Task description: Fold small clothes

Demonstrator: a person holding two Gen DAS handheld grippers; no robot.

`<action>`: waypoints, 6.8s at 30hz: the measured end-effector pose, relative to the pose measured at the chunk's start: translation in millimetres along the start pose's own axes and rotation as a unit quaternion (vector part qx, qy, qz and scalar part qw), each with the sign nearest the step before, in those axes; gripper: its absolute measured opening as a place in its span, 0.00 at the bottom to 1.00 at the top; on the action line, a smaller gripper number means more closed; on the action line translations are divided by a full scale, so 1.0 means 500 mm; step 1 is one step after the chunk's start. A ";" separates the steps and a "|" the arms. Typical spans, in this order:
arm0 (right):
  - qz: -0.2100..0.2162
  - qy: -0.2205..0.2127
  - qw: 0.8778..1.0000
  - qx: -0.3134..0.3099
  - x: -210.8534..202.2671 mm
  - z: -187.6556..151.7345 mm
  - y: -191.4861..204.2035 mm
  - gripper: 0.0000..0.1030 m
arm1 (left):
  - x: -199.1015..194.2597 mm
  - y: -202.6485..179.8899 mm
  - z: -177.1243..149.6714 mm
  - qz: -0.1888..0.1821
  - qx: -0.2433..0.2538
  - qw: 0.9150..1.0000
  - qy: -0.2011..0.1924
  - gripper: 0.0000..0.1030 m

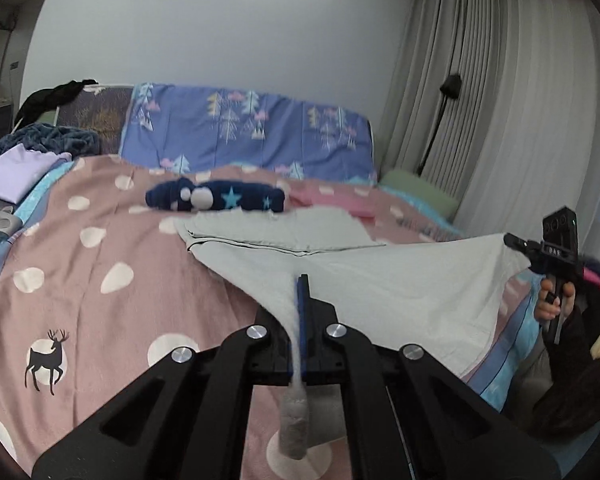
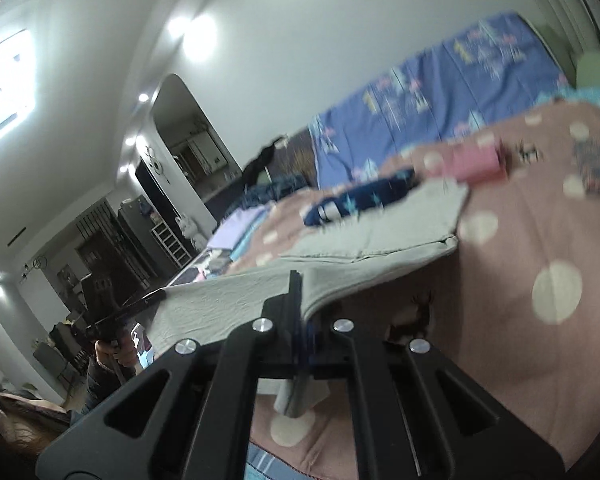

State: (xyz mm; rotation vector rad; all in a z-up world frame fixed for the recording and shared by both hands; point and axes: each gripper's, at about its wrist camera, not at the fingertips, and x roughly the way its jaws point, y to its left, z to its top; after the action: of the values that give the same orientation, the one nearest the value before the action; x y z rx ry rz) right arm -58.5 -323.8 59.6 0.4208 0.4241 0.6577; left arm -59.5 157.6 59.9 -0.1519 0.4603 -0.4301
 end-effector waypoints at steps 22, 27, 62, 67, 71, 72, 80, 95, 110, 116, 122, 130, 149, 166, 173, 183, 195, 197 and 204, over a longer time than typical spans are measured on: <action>-0.064 0.020 0.997 0.046 -0.017 -0.080 -0.056 0.03 | 0.045 -0.014 -0.122 -0.013 -0.060 0.997 0.055 0.02; -0.077 0.004 0.995 0.062 0.020 -0.031 -0.094 0.03 | 0.079 0.012 -0.066 0.003 -0.063 0.997 0.035 0.02; -0.148 0.127 0.974 0.114 0.349 0.008 -0.380 0.08 | 0.432 0.195 -0.060 0.043 -0.126 0.979 0.154 0.23; -0.140 0.129 0.976 0.109 0.316 -0.013 -0.356 0.09 | 0.399 0.159 -0.085 0.036 -0.100 0.980 0.168 0.23; -0.143 0.137 0.975 0.103 0.312 -0.018 -0.345 0.09 | 0.409 0.165 -0.092 0.042 -0.110 0.978 0.173 0.22; -0.143 0.135 0.975 0.104 0.312 -0.015 -0.343 0.09 | 0.413 0.168 -0.091 0.043 -0.115 0.977 0.173 0.20; -0.103 0.094 0.978 0.158 0.326 0.052 -0.370 0.04 | 0.439 0.195 -0.018 0.042 -0.147 0.979 0.132 0.03; -0.173 0.092 0.970 0.145 0.374 0.116 -0.445 0.59 | 0.477 0.285 0.019 0.116 -0.161 0.974 0.107 0.45; -0.339 0.212 0.888 -0.228 0.550 0.061 -0.335 0.62 | 0.622 0.229 0.028 0.249 0.073 0.948 0.186 0.64; -0.301 0.143 0.940 -0.068 0.496 0.152 -0.422 0.59 | 0.633 0.284 0.056 0.204 0.004 0.962 0.183 0.52; -0.253 0.153 0.955 -0.029 0.489 0.132 -0.446 0.29 | 0.650 0.276 0.049 0.174 -0.011 0.968 0.182 0.36; -0.234 0.158 0.958 -0.042 0.526 0.135 -0.439 0.35 | 0.636 0.272 0.048 0.173 0.003 0.970 0.172 0.35; -0.231 0.169 0.956 -0.062 0.559 0.138 -0.433 0.09 | 0.639 0.238 0.051 0.168 0.050 0.969 0.174 0.30; -0.231 0.148 0.958 -0.080 0.543 0.136 -0.406 0.05 | 0.622 0.208 0.051 0.177 0.075 0.968 0.161 0.07; -0.220 0.112 0.965 -0.086 0.504 0.164 -0.362 0.05 | 0.549 0.180 0.107 0.167 0.058 0.980 0.095 0.07; -0.242 0.069 0.967 -0.038 0.525 0.247 -0.400 0.05 | 0.610 0.195 0.187 0.200 0.078 0.974 0.070 0.07; -0.248 0.159 0.955 0.022 0.673 0.188 -0.559 0.06 | 0.784 0.281 0.080 0.243 0.100 0.946 0.189 0.07; -0.242 0.143 0.959 0.048 0.654 0.194 -0.570 0.15 | 0.779 0.280 0.082 0.246 0.104 0.945 0.191 0.11; -0.230 0.121 0.961 0.091 0.545 0.175 -0.558 0.22 | 0.686 0.244 0.085 0.226 0.085 0.955 0.174 0.26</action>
State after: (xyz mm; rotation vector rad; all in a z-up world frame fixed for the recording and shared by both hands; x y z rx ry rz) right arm 316.5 -364.8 -72.3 0.3979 0.7909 0.2147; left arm 282.3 120.4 -67.6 0.2003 0.7810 -0.0396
